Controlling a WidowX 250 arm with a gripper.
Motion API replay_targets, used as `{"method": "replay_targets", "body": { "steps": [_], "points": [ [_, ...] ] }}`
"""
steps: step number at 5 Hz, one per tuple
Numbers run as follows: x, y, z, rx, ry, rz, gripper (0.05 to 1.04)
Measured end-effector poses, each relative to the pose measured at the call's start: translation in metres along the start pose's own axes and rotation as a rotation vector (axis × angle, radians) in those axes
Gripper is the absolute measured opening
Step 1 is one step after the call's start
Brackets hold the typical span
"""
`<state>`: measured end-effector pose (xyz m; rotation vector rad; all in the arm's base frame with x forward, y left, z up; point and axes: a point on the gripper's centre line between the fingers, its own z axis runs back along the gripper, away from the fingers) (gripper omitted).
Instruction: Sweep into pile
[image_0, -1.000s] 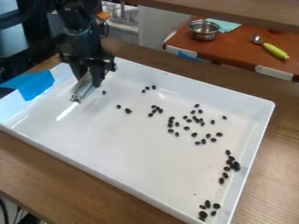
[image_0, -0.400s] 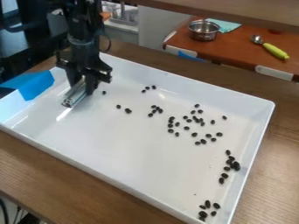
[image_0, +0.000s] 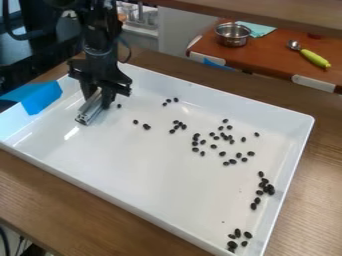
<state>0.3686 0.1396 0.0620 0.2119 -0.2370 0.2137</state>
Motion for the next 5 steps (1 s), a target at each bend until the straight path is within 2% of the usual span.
{"method": "replay_targets", "body": {
  "steps": [2, 3, 5],
  "points": [
    [0.003, -0.028, 0.003, -0.035, -0.008, -0.015, 0.375],
    [0.003, -0.057, 0.008, -0.071, -0.005, -0.046, 0.375],
    [0.0, -0.088, 0.014, -0.101, 0.0, -0.058, 0.375]
  ]
}}
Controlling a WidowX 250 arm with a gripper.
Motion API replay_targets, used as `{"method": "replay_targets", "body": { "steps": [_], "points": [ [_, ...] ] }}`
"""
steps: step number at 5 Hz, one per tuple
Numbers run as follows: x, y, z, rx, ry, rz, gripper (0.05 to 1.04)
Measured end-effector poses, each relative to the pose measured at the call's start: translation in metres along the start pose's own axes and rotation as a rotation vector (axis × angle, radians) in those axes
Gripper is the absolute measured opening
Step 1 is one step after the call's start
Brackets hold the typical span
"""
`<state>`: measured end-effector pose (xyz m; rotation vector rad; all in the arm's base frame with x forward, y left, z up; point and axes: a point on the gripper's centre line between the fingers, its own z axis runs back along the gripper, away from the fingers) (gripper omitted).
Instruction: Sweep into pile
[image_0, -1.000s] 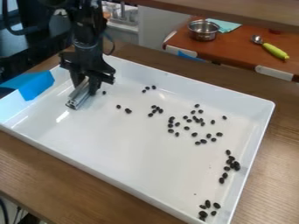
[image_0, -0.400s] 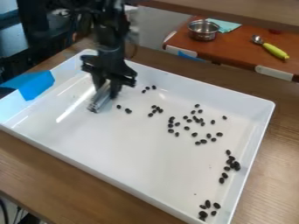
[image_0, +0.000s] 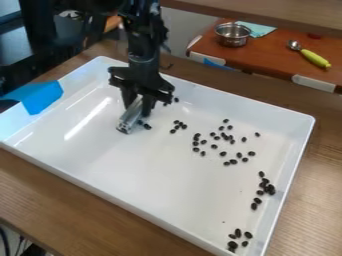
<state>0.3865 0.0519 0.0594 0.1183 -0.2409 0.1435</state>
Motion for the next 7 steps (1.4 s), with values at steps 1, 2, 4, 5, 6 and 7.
{"method": "replay_targets", "body": {
  "steps": [1, 2, 4, 5, 6, 7],
  "points": [
    [-0.001, -0.011, 0.0, -0.007, 0.0, -0.005, 0.375],
    [-0.001, -0.021, 0.001, -0.015, 0.0, -0.016, 0.375],
    [-0.013, -0.064, 0.007, -0.058, -0.022, -0.111, 0.375],
    [-0.018, -0.083, 0.009, -0.08, -0.035, -0.15, 0.375],
    [-0.02, -0.093, 0.011, -0.089, -0.037, -0.148, 0.375],
    [-0.028, -0.121, 0.015, -0.122, -0.028, -0.169, 0.375]
  ]
}}
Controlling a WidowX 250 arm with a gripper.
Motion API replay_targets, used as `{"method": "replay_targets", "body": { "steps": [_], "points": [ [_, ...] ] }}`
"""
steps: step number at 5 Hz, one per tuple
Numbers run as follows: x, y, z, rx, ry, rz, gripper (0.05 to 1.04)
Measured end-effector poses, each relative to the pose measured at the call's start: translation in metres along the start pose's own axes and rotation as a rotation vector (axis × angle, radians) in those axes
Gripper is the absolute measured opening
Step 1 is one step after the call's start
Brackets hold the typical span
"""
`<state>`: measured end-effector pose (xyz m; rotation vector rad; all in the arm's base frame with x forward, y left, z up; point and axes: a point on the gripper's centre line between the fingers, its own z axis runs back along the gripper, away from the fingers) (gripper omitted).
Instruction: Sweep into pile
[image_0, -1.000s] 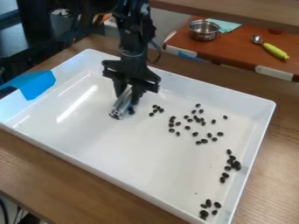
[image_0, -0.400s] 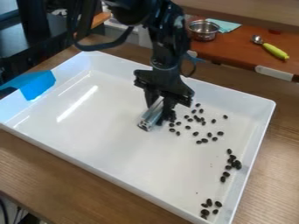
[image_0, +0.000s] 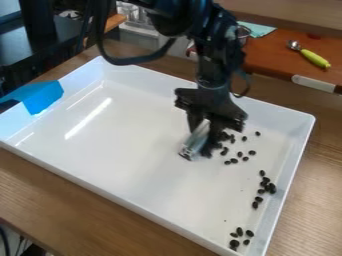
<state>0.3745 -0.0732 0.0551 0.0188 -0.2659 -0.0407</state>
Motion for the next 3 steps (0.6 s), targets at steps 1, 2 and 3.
{"method": "replay_targets", "body": {
  "steps": [1, 2, 3],
  "points": [
    [-0.001, -0.007, 0.0, -0.019, 0.014, 0.029, 0.375],
    [-0.005, -0.036, 0.002, -0.067, 0.018, 0.004, 0.375],
    [-0.008, -0.048, 0.004, -0.088, 0.026, 0.015, 0.375]
  ]
}}
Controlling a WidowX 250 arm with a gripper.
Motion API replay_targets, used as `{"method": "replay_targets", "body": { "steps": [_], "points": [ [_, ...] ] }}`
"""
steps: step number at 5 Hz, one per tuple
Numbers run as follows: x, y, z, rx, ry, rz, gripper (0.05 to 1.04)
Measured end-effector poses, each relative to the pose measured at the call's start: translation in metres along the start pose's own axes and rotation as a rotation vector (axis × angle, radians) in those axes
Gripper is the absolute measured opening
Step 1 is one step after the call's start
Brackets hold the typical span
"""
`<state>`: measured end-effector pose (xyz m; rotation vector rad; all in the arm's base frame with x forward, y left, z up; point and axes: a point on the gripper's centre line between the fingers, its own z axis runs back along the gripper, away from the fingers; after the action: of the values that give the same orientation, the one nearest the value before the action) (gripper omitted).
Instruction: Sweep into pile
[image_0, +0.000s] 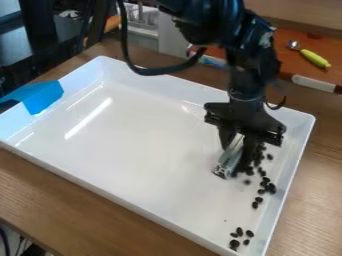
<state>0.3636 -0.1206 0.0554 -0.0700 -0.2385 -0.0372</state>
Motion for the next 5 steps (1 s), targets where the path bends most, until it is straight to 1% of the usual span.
{"method": "replay_targets", "body": {
  "steps": [1, 2, 3, 4, 5],
  "points": [
    [-0.005, -0.015, 0.0, -0.023, 0.009, -0.009, 0.375],
    [-0.009, -0.023, 0.002, -0.046, 0.016, -0.019, 0.375],
    [-0.017, -0.021, 0.007, -0.071, 0.044, -0.026, 0.375],
    [-0.014, 0.008, 0.026, -0.092, 0.038, 0.01, 0.375],
    [-0.005, 0.046, 0.057, -0.124, 0.003, 0.061, 0.375]
  ]
}}
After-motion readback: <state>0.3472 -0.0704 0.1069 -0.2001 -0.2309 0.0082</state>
